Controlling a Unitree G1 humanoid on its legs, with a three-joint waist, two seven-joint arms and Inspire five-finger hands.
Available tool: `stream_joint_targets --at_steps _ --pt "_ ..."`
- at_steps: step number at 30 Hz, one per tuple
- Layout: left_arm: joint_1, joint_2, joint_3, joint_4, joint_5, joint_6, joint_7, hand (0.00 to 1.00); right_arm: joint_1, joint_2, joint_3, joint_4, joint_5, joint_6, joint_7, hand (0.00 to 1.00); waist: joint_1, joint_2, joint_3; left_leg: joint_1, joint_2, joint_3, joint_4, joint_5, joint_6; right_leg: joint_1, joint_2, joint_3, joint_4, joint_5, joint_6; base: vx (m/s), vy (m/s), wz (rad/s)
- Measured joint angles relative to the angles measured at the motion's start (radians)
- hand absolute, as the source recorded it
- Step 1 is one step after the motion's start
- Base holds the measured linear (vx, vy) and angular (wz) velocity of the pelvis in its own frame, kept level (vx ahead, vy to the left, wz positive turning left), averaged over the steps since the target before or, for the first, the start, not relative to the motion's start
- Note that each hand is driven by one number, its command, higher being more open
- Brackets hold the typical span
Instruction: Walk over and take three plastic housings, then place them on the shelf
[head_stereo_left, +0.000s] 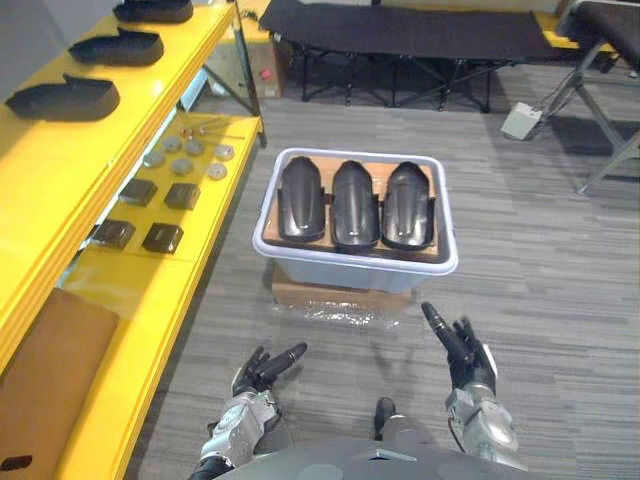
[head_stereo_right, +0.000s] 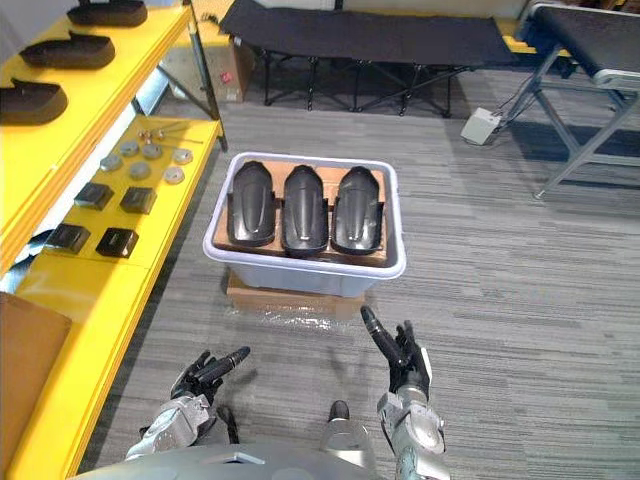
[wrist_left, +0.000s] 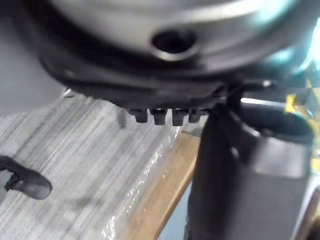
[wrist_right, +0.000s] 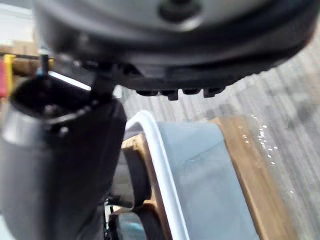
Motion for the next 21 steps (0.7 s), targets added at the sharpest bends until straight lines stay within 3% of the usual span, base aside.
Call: stream_joint_targets --at_steps 3,7,11,15,17,19,21 --pt "0.025 0.06 0.021 0.001 0.038 0.004 0.021 1.0 0.006 0.025 -0.025 -0.122 -0.017 -0.013 -0.062 1.0 0.001 -0.019 -0.001 0.055 -0.022 0.023 -0.036 -0.001 -0.001 0.03 -0.023 -0.012 0.002 0.007 0.011 0.12 0.089 -0.05" --pt "0.049 0.095 0.053 0.024 0.056 0.001 0.017 1.0 -0.022 0.022 -0.087 -0.144 -0.068 -0.01 -0.121 1.0 0.004 -0.029 -0.005 0.064 -0.02 0.025 -0.048 -0.002 -0.002 0.033 -0.022 -0.013 0.001 0.007 0.011 0.0 0.006 -0.02" --pt "0.093 0.09 0.083 0.061 0.088 -0.012 0.0 1.0 -0.057 -0.05 -0.198 -0.133 -0.081 0.03 -0.18 1.0 0.025 -0.038 -0.007 0.066 -0.029 0.023 -0.075 -0.002 0.009 0.024 -0.028 -0.022 0.001 -0.017 0.016 -0.07 -0.018 -0.03" --pt "0.121 0.089 0.093 0.06 0.093 -0.074 -0.03 1.0 -0.093 -0.129 -0.238 -0.122 -0.077 0.035 -0.195 1.0 0.023 -0.047 -0.022 0.066 -0.043 0.018 -0.142 0.038 0.021 -0.009 -0.027 -0.037 0.003 -0.027 0.012 -0.12 -0.025 0.1" --pt "0.125 0.09 0.098 0.043 0.098 -0.099 -0.041 1.0 -0.099 -0.142 -0.245 -0.123 -0.065 0.035 -0.201 1.0 0.024 -0.064 -0.027 0.057 -0.048 0.014 -0.152 0.051 0.026 -0.026 -0.031 -0.046 0.019 -0.037 0.011 -0.06 -0.004 0.11" --pt "0.135 0.091 0.096 -0.006 0.117 -0.1 -0.066 1.0 -0.097 -0.131 -0.247 -0.124 -0.019 0.034 -0.202 1.0 0.021 -0.085 -0.024 0.007 -0.045 0.009 -0.058 0.015 0.043 -0.059 -0.056 -0.056 0.087 -0.069 0.024 -0.01 0.029 0.16" --pt "0.163 0.093 0.056 -0.096 0.136 -0.095 -0.107 1.0 -0.077 -0.108 -0.251 -0.131 0.007 0.035 -0.203 1.0 0.02 -0.085 -0.024 -0.018 -0.039 -0.006 0.032 -0.057 0.046 -0.071 -0.079 -0.054 0.166 -0.093 0.042 0.02 0.068 0.13"
